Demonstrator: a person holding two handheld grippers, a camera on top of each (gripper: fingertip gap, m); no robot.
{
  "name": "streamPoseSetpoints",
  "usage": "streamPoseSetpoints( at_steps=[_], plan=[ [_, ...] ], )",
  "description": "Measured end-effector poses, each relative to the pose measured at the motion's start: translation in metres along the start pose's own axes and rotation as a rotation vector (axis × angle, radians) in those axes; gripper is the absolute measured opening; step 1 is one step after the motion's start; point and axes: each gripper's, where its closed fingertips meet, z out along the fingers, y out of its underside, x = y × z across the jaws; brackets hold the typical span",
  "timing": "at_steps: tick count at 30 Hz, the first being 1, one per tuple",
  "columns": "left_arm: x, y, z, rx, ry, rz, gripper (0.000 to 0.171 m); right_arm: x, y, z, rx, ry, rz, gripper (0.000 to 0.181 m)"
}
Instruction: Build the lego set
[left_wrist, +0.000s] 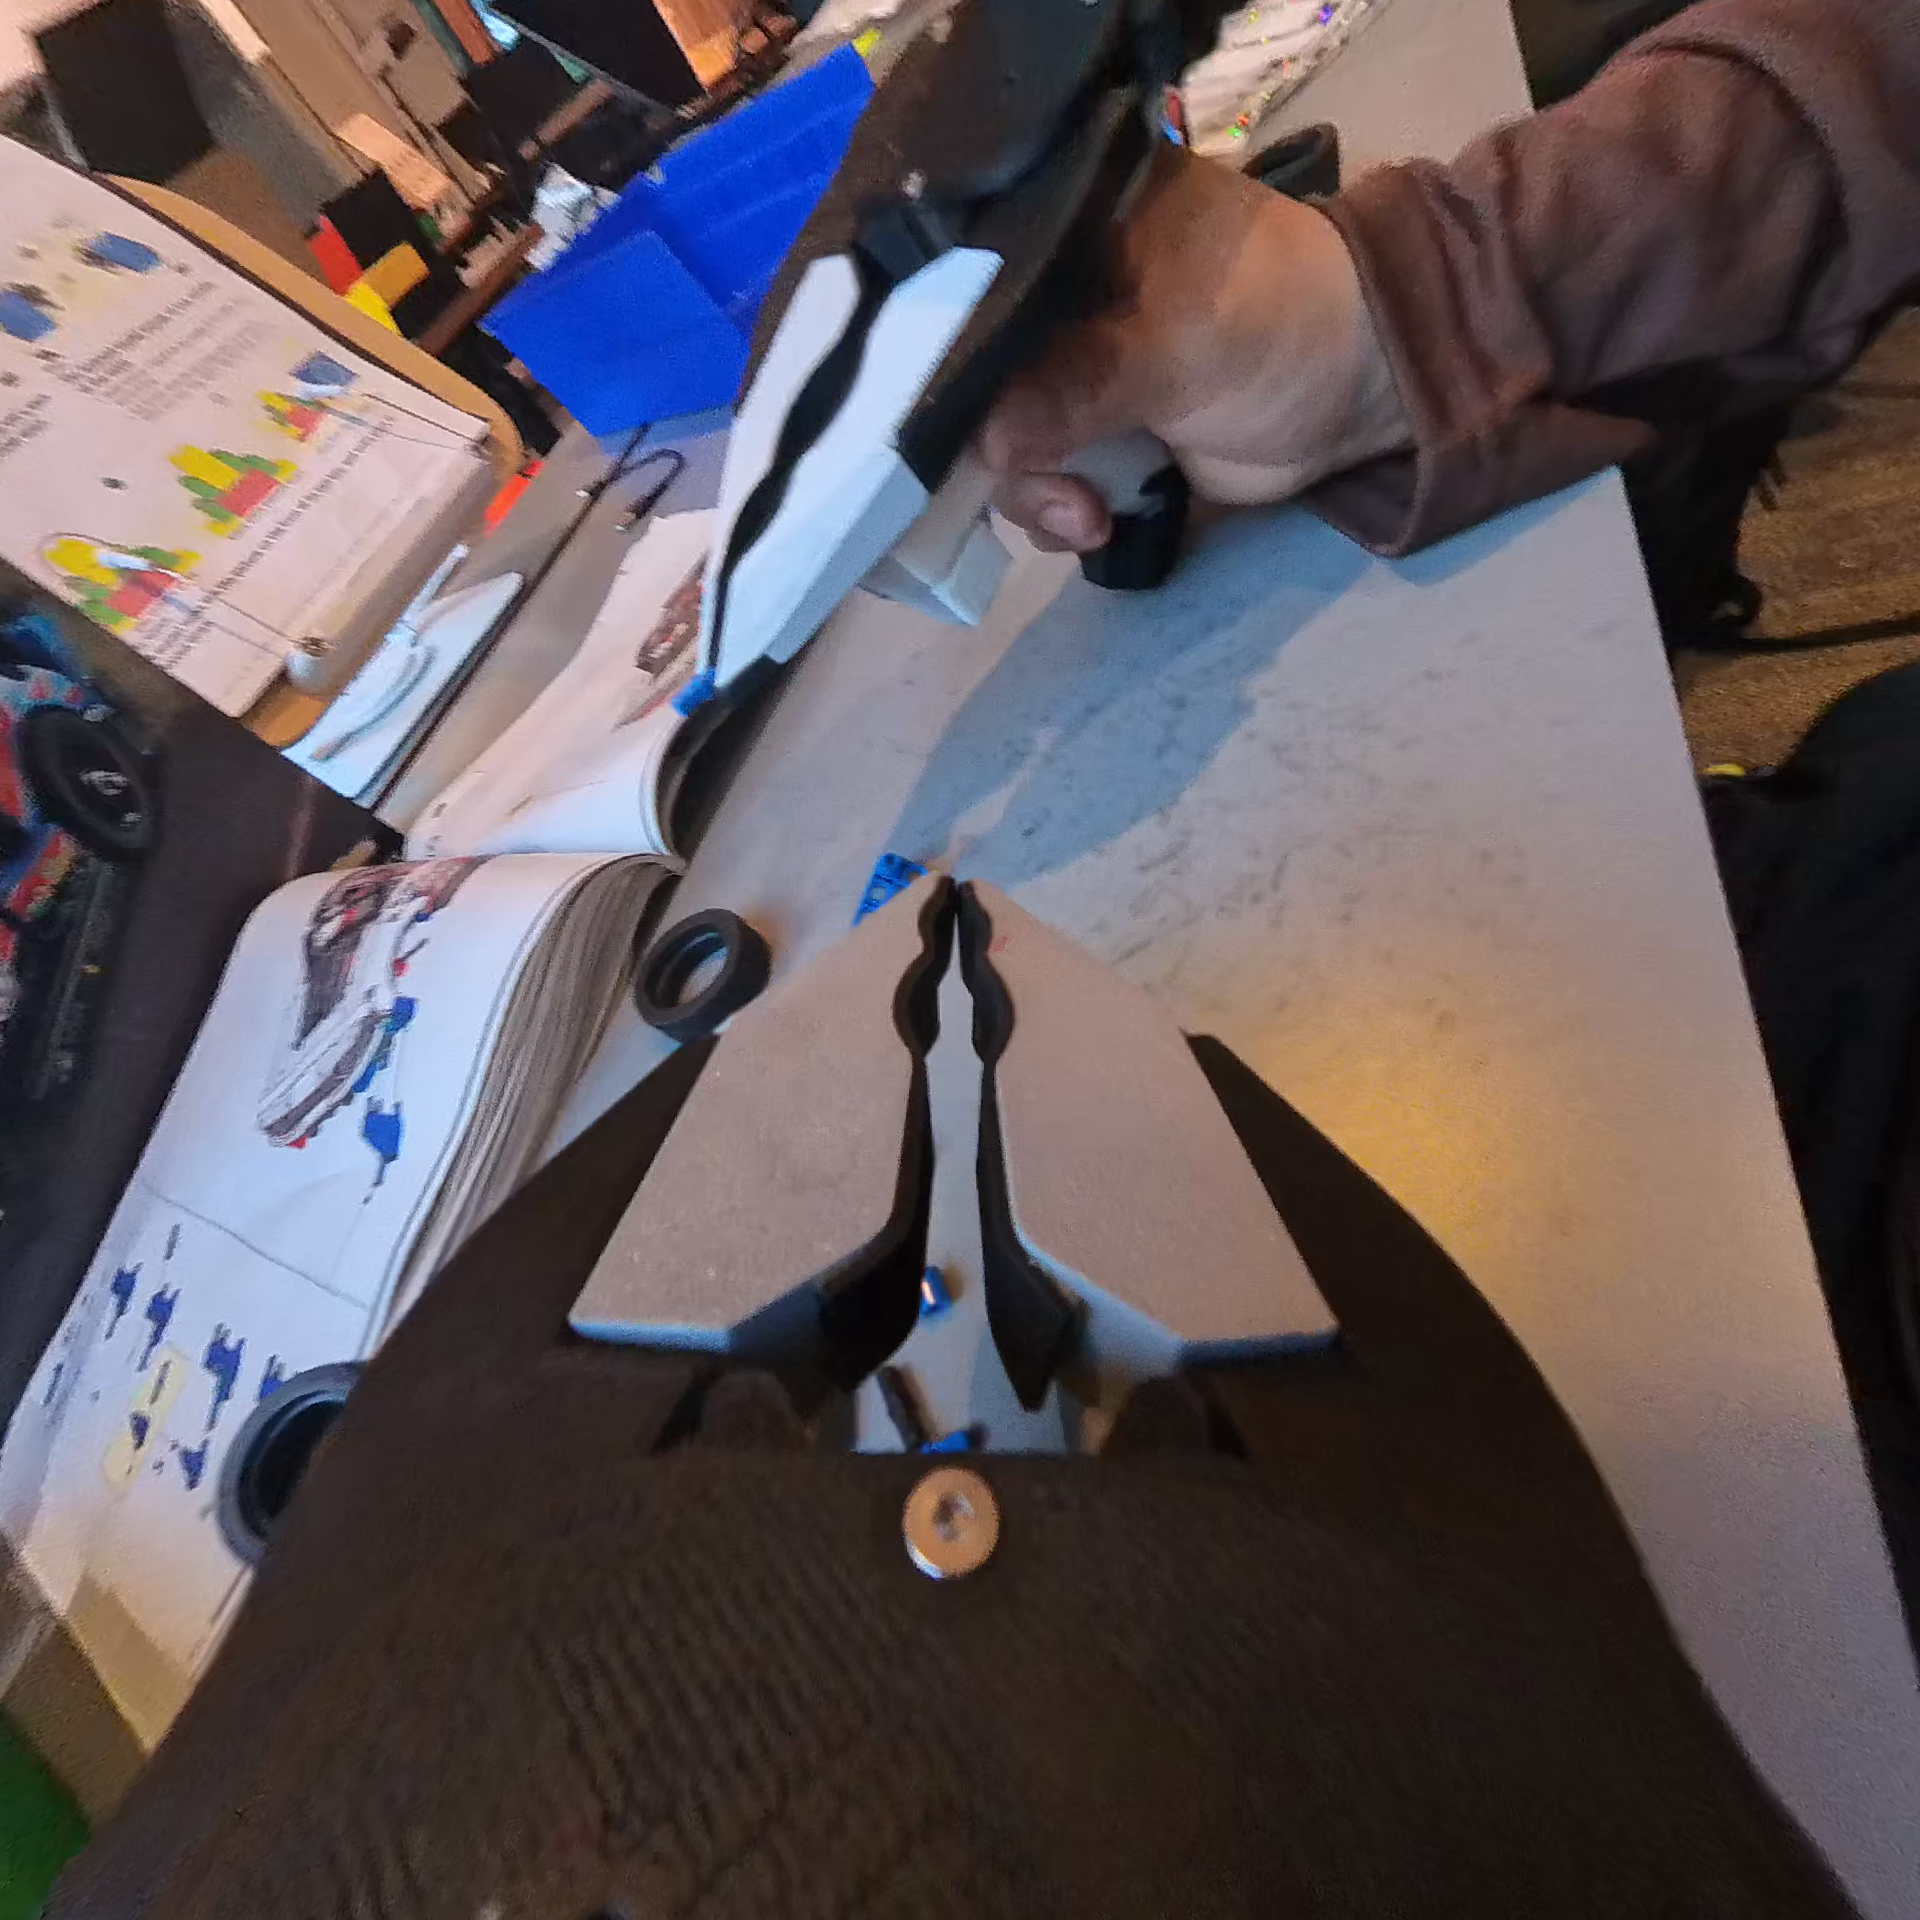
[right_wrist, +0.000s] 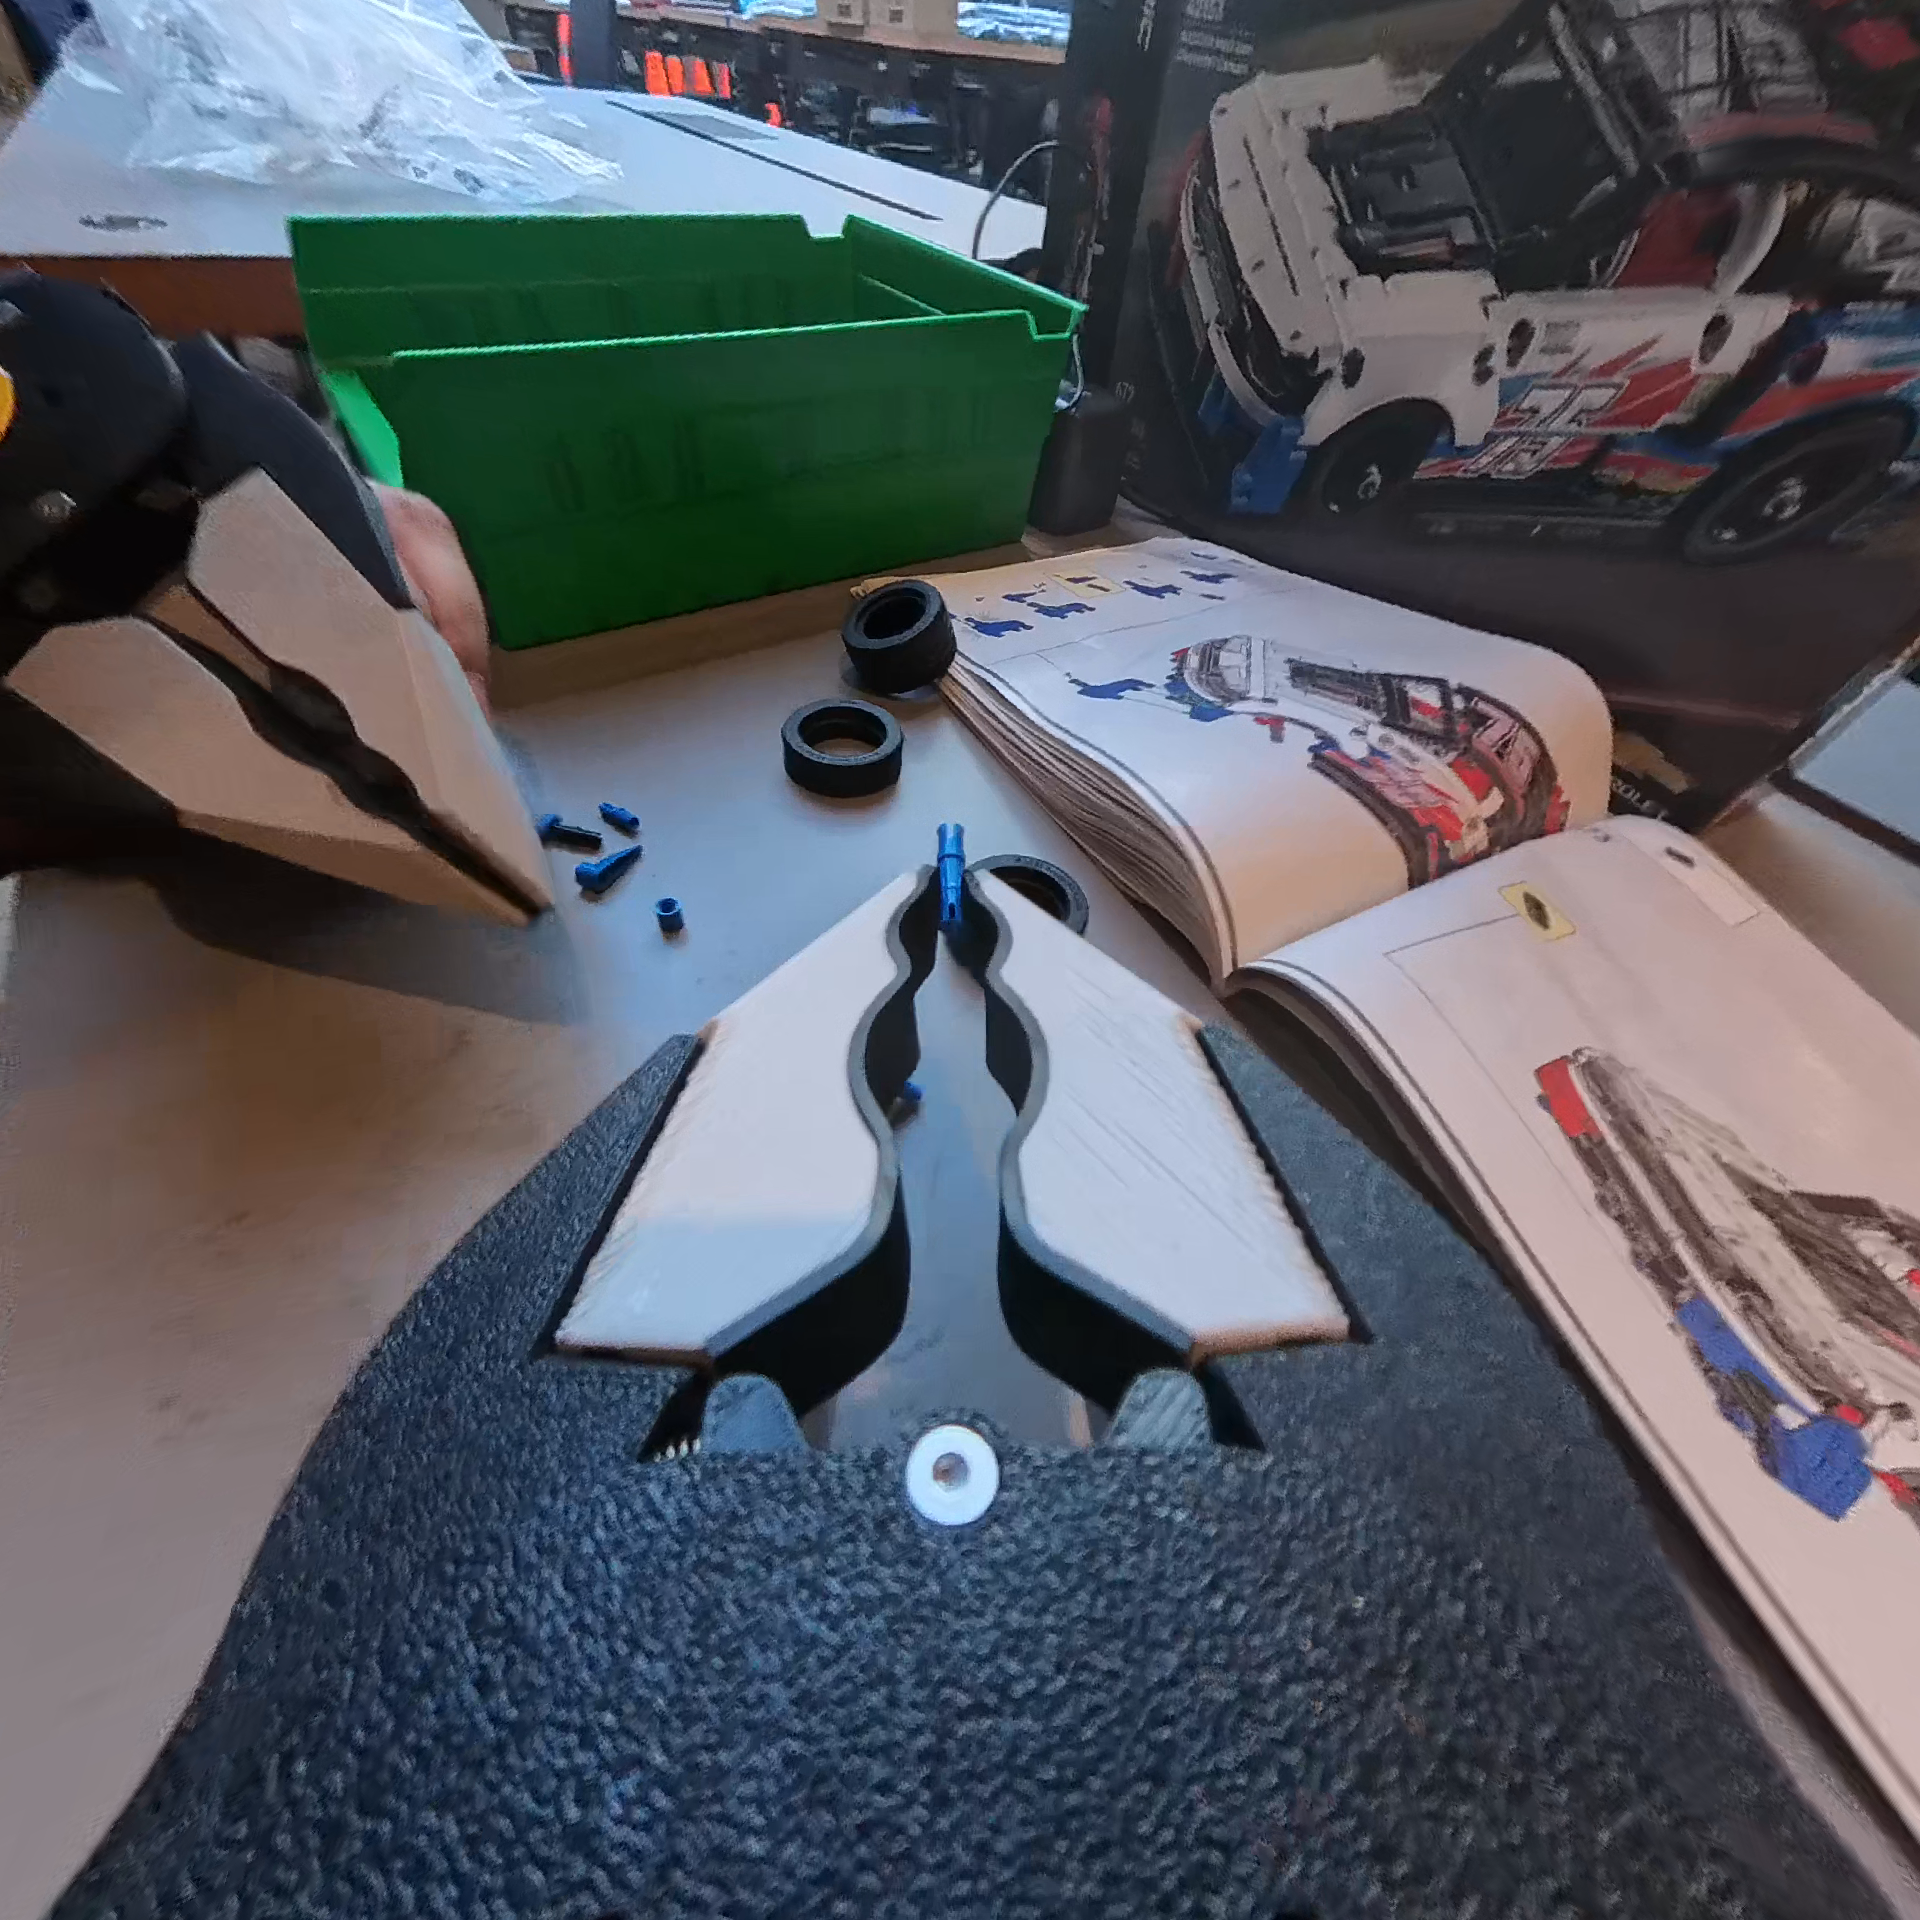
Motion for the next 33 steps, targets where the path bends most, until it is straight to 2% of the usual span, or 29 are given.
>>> streamPoseSetpoints(
  at_steps=[4,9,14,20,25,33],
  plan=[
    [-0.009,-0.011,-0.008,0.075,-0.060,-0.014,0.000,0.009,0.000,0.000,0.002,0.084,-0.045,0.004],
    [-0.010,-0.009,-0.010,0.068,-0.067,-0.020,0.001,0.024,0.002,-0.003,-0.011,0.178,-0.056,0.004],
    [-0.010,-0.007,-0.011,0.057,-0.067,-0.017,0.002,0.026,0.004,-0.002,-0.022,0.194,-0.052,0.004],
    [-0.013,0.004,-0.006,-0.019,-0.050,-0.110,0.005,0.021,0.008,0.004,-0.052,0.161,-0.066,0.004],
    [-0.009,-0.004,-0.006,-0.002,-0.049,-0.066,0.003,0.019,0.002,0.002,-0.012,0.115,-0.030,0.004],
    [-0.008,-0.005,-0.006,0.019,-0.036,-0.081,0.002,0.016,-0.003,0.000,0.025,0.073,0.031,0.004]
  ],
)
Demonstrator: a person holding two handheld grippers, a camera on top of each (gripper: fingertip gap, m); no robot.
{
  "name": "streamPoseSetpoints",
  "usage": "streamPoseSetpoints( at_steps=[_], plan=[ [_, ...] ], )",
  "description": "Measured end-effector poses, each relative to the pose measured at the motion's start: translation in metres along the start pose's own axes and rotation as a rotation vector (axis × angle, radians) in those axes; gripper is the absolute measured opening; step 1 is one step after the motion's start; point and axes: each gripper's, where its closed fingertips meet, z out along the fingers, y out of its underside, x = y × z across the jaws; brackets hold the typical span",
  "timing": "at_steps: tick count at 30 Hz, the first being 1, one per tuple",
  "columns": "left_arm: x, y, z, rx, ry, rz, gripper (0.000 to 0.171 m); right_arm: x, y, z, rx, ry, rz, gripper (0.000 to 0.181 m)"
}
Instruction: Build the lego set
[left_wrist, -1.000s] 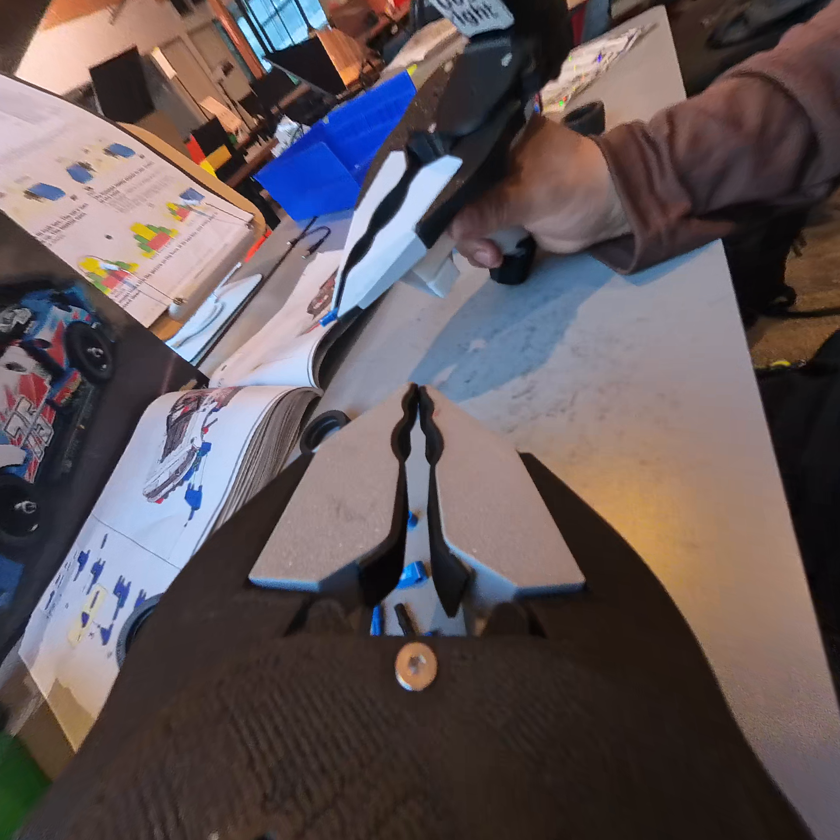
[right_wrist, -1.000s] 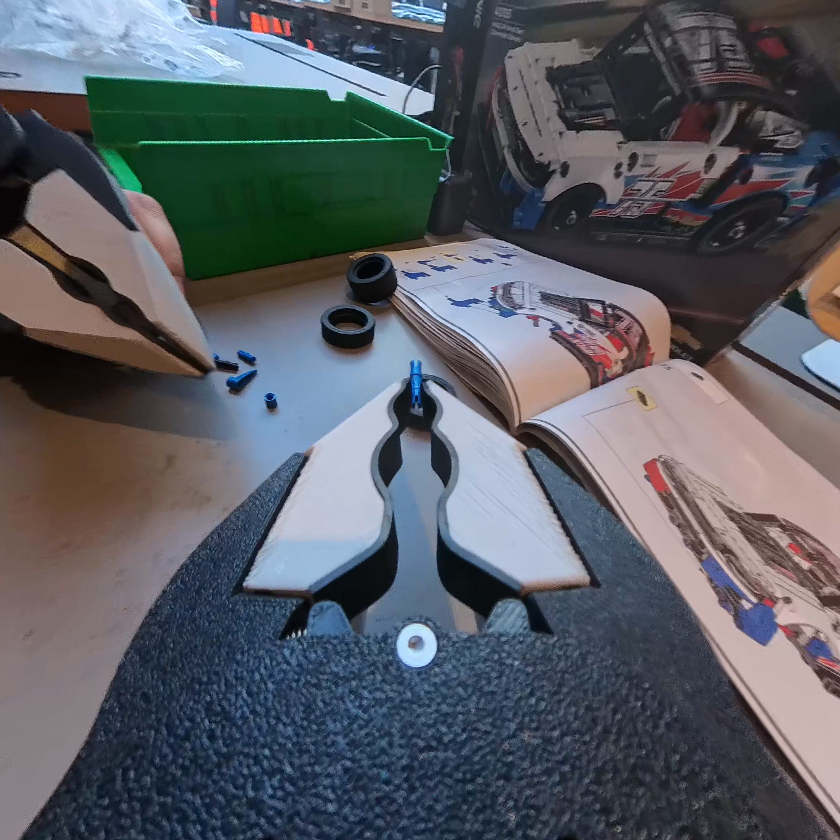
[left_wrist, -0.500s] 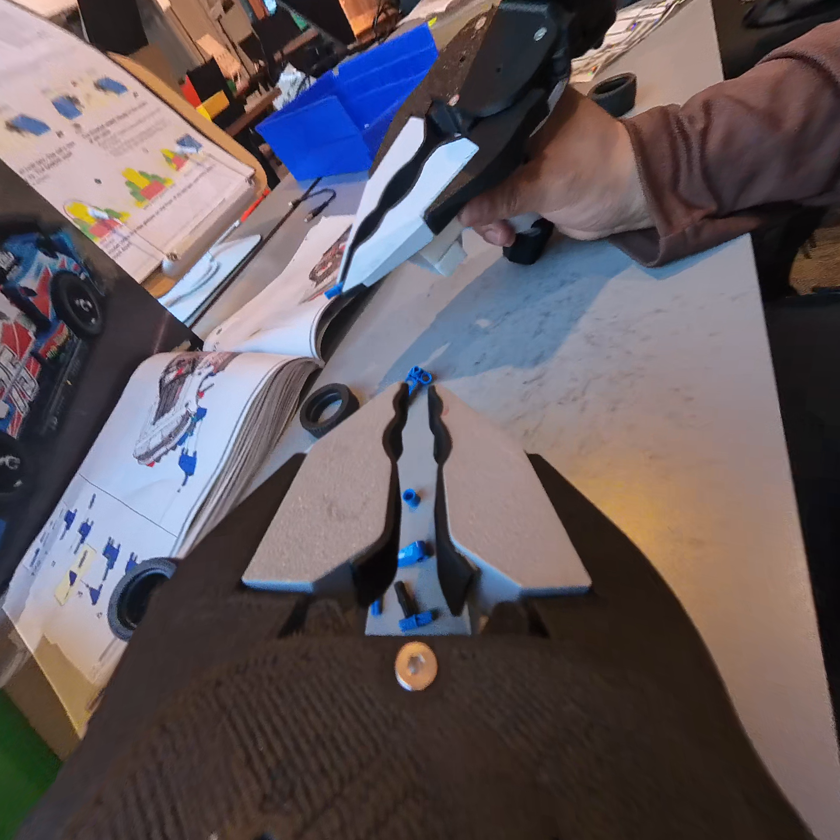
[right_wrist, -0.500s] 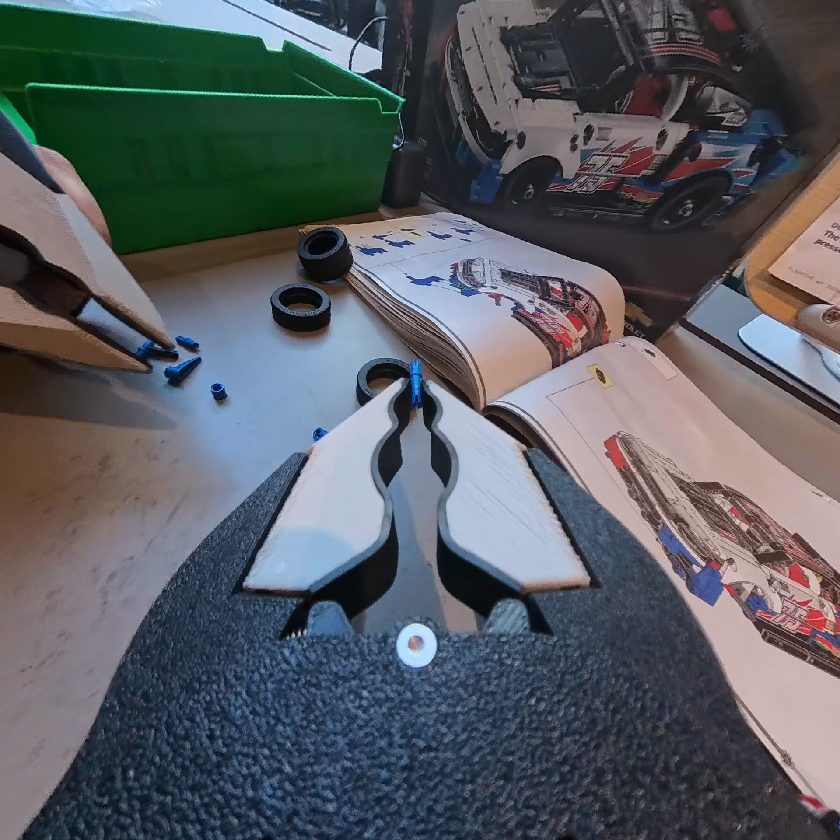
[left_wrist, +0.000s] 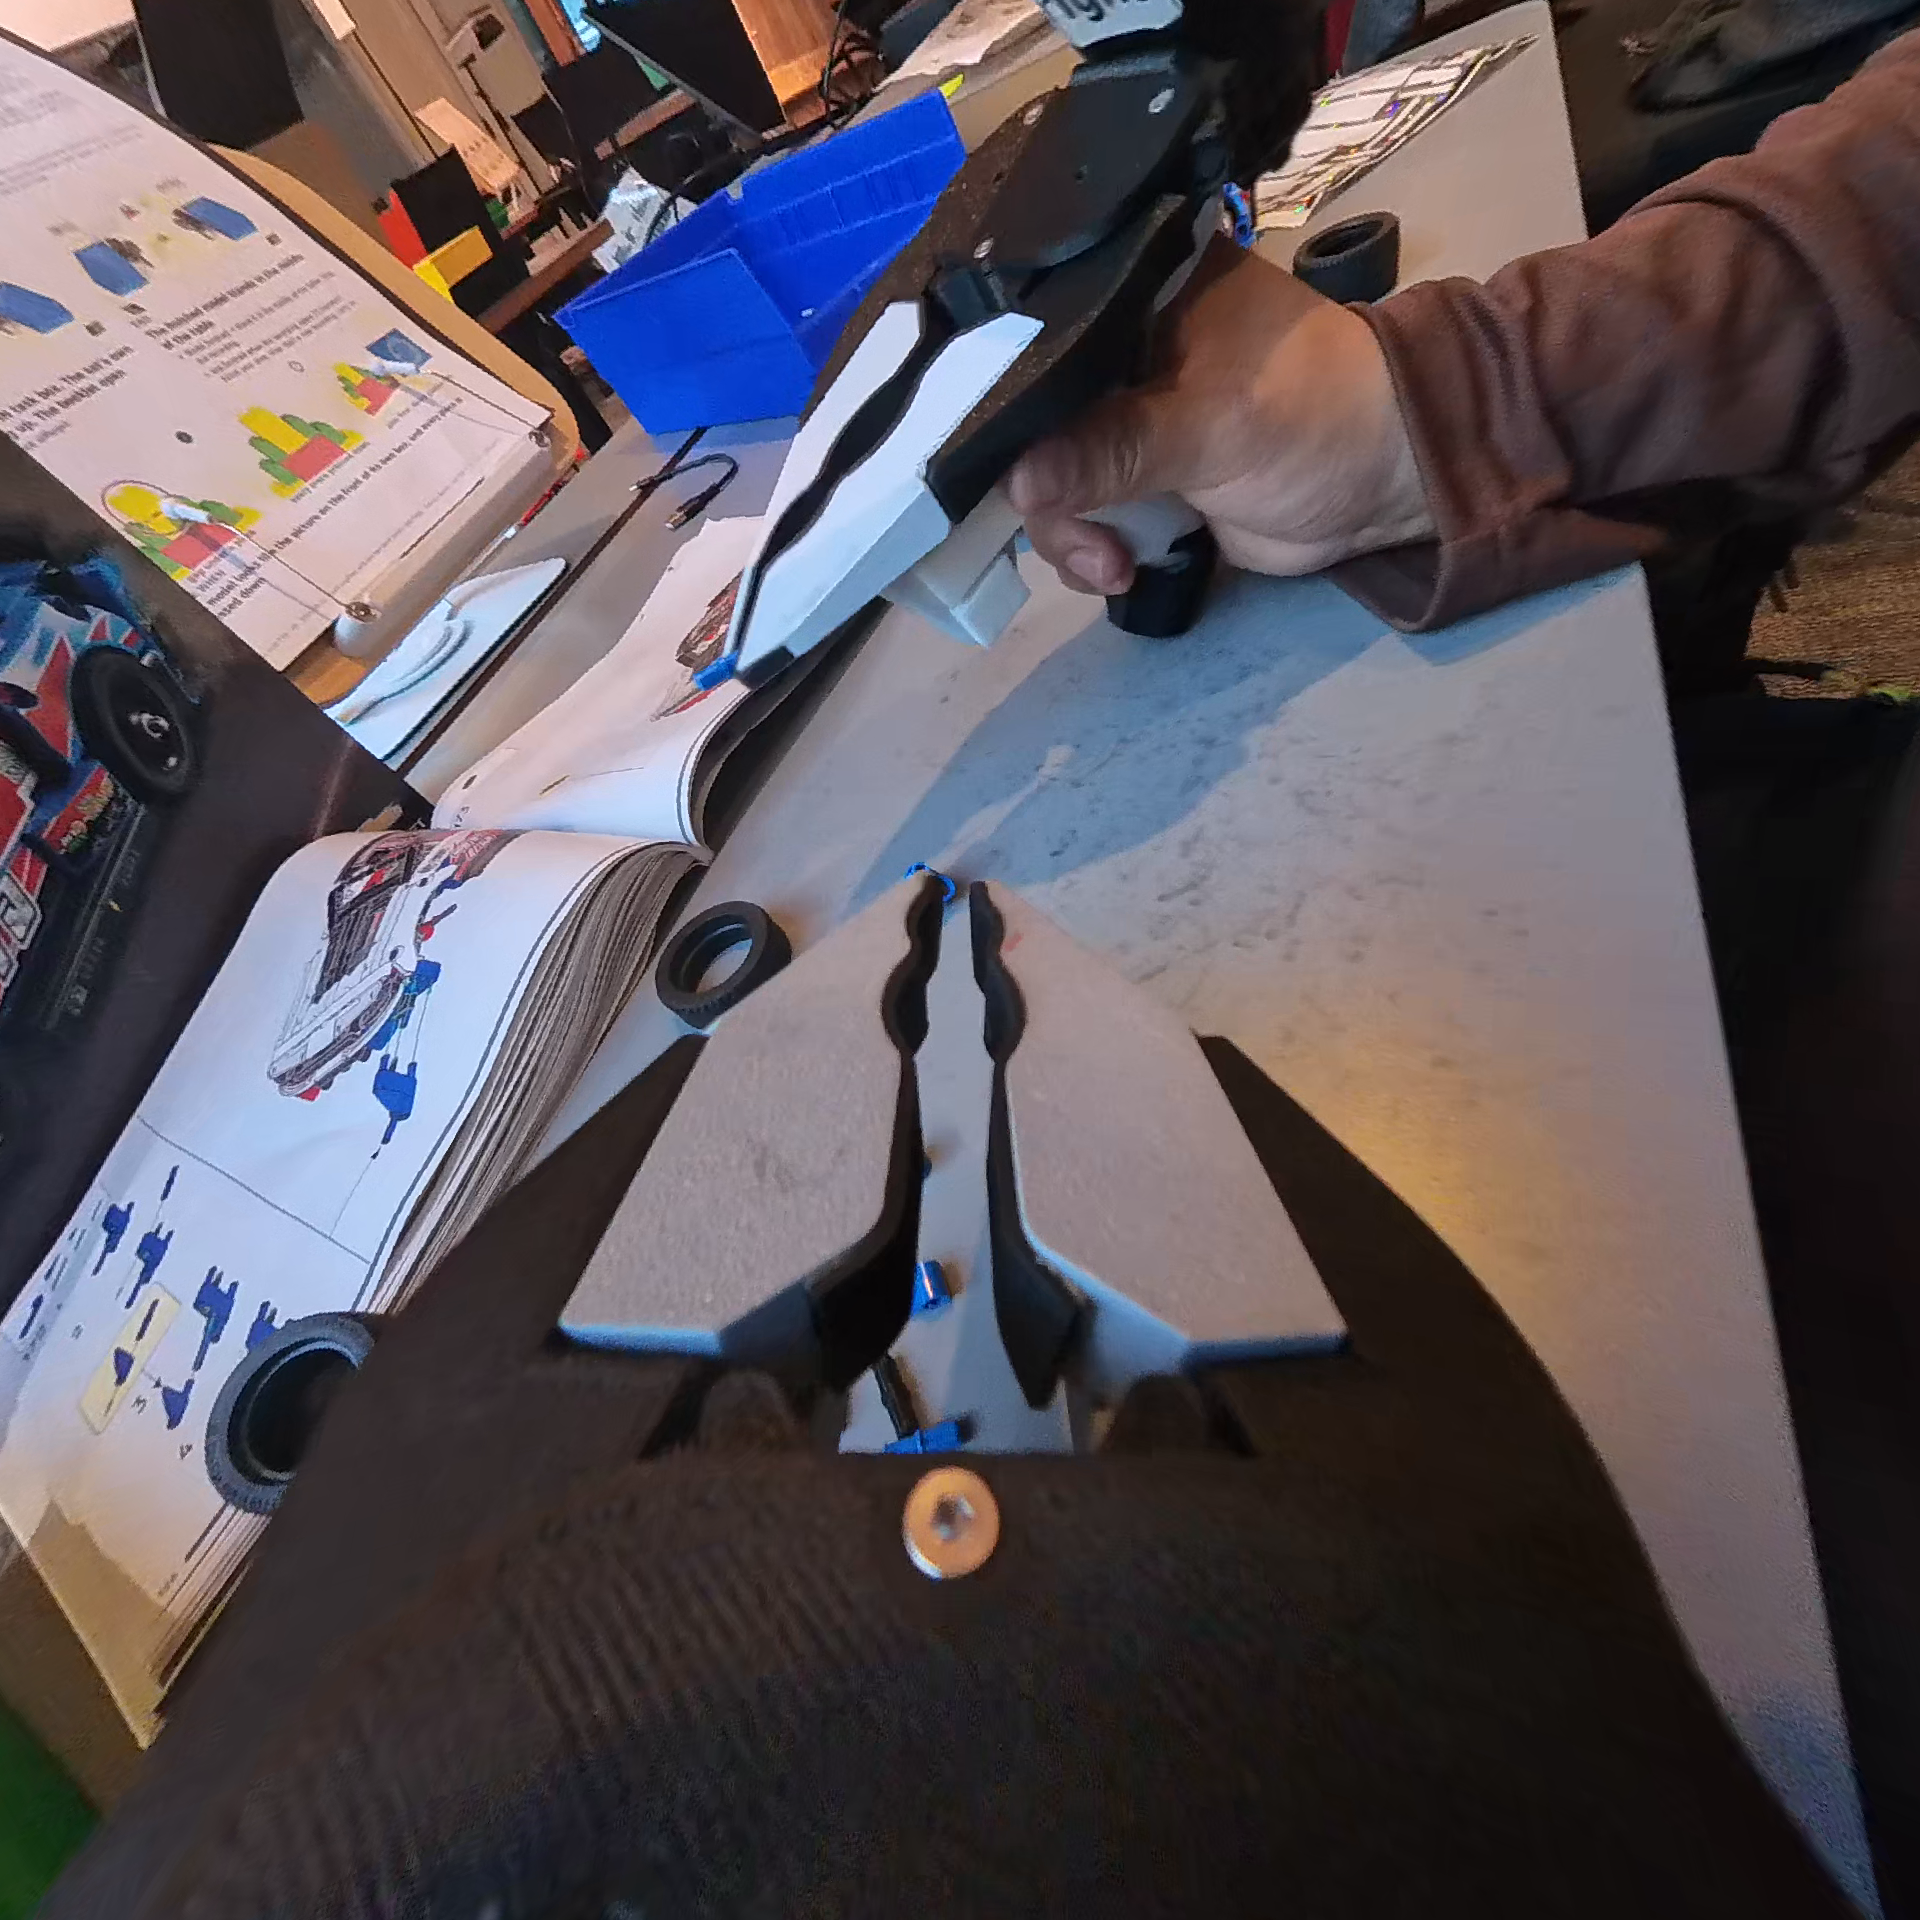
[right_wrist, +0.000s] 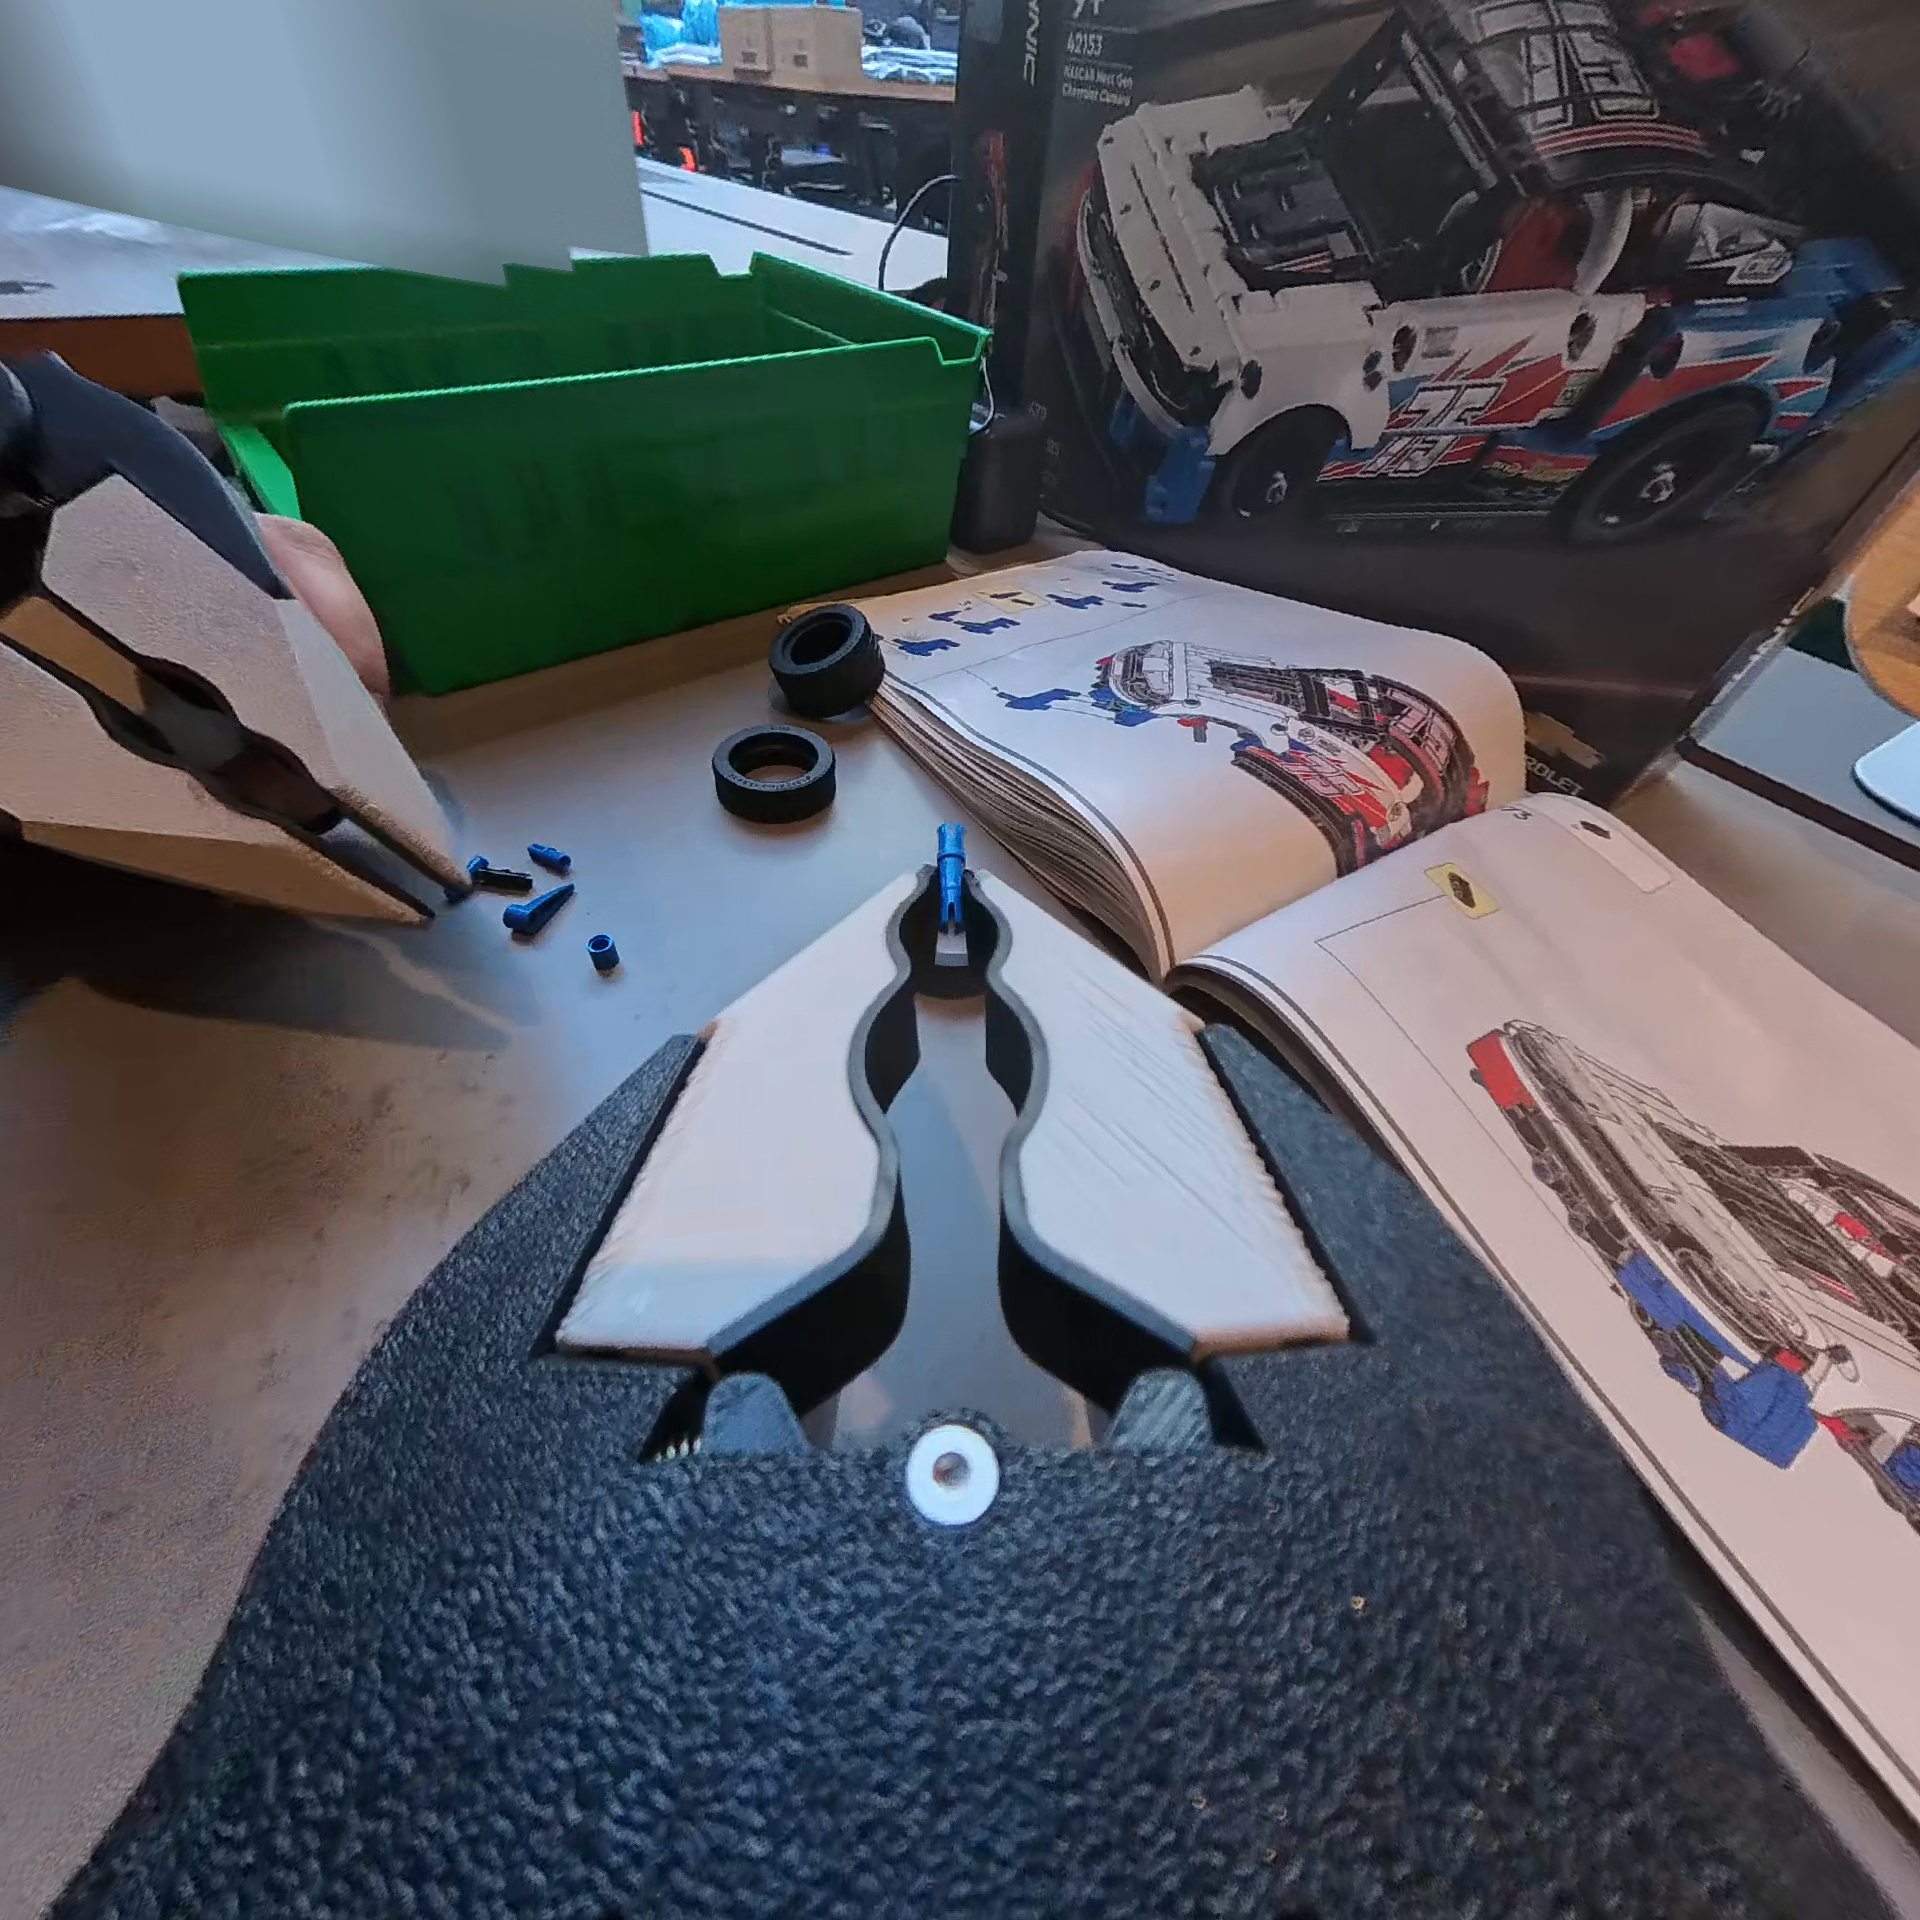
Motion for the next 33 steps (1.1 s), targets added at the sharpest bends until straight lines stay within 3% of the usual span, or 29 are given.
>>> streamPoseSetpoints(
  at_steps=[18,21,25,30,33],
  plan=[
    [-0.001,0.003,0.005,-0.002,0.037,-0.026,0.000,0.007,-0.005,0.005,0.031,-0.030,0.068,0.004],
    [-0.008,0.003,0.008,-0.021,0.018,-0.051,0.000,-0.015,-0.009,0.007,0.042,-0.149,0.079,0.004],
    [-0.023,-0.012,0.019,-0.039,-0.029,-0.019,0.007,-0.037,-0.024,0.002,0.121,-0.369,0.332,0.004],
    [-0.040,-0.037,0.022,-0.048,-0.122,0.087,0.023,-0.034,-0.059,-0.024,0.381,-0.766,1.062,0.004],
    [-0.037,-0.056,0.019,-0.008,-0.144,0.091,0.026,-0.040,-0.052,-0.024,0.349,-0.759,1.115,0.004]
  ],
)
